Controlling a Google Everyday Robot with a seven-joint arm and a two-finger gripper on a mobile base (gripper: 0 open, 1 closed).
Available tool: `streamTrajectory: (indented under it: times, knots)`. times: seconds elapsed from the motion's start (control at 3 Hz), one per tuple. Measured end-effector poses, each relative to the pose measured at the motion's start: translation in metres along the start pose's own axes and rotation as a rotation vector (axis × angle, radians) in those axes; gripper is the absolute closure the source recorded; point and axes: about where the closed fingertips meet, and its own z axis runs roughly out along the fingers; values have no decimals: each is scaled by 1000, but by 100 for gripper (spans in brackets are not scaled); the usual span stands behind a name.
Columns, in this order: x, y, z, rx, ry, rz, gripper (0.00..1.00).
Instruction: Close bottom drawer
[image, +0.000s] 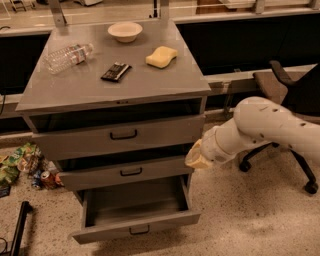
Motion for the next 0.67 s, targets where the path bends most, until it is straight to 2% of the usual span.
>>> streamTrajectory:
  times: [0.33, 0.67]
  knots:
    - [11, 0, 57, -15, -71, -34, 100]
    - [31, 9, 139, -73, -100, -110, 100]
